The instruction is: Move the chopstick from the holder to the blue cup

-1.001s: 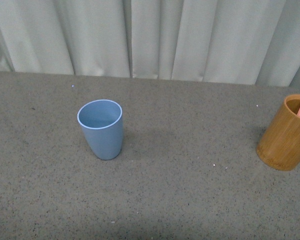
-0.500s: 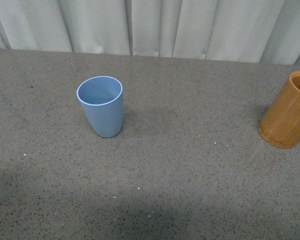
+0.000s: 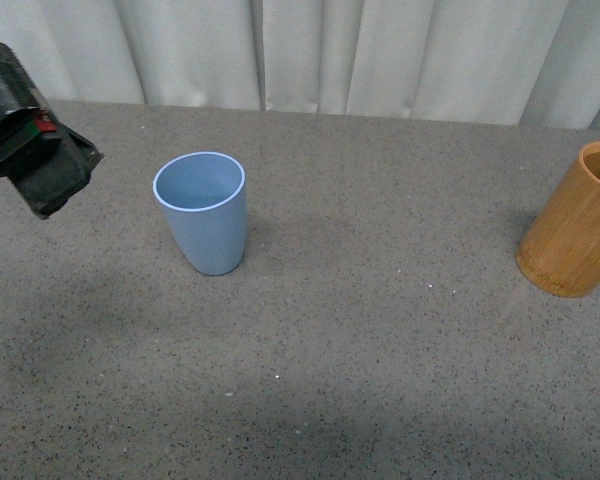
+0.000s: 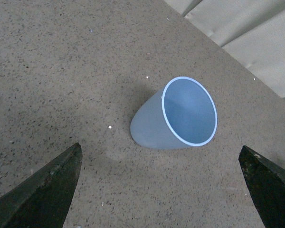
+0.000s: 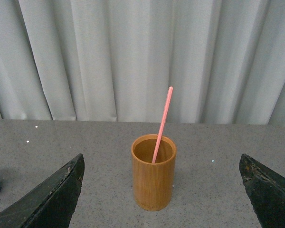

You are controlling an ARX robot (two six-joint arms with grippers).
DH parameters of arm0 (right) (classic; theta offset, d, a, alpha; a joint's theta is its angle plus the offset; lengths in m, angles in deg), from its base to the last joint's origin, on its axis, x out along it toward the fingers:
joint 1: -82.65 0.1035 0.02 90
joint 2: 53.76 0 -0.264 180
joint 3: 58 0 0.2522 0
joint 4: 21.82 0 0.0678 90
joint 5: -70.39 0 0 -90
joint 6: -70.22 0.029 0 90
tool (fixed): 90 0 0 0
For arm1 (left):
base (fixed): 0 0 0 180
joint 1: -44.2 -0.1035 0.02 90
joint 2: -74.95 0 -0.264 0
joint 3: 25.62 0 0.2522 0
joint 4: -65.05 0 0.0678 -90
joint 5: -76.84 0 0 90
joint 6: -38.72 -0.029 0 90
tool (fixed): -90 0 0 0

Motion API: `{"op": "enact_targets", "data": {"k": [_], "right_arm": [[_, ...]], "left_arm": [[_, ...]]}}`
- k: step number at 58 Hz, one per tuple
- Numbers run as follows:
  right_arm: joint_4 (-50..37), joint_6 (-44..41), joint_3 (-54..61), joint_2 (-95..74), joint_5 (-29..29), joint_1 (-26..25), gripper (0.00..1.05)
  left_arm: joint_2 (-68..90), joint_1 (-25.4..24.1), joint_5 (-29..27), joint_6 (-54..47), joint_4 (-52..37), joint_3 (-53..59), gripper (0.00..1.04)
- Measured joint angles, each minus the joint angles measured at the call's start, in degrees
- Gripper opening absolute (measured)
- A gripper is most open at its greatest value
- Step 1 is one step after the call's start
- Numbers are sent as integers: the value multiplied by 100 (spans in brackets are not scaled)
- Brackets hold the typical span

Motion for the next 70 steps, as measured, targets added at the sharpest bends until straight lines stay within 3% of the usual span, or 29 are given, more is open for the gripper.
{"op": "enact_targets", "data": {"k": [43, 70], "right_arm": [[0, 0, 0, 0, 0, 0, 95], [0, 0, 0, 0, 0, 0, 95]], "left_arm": [[1810, 490, -407, -24, 297, -1294, 98], [2164, 442, -643, -92, 538, -1585, 98]]}}
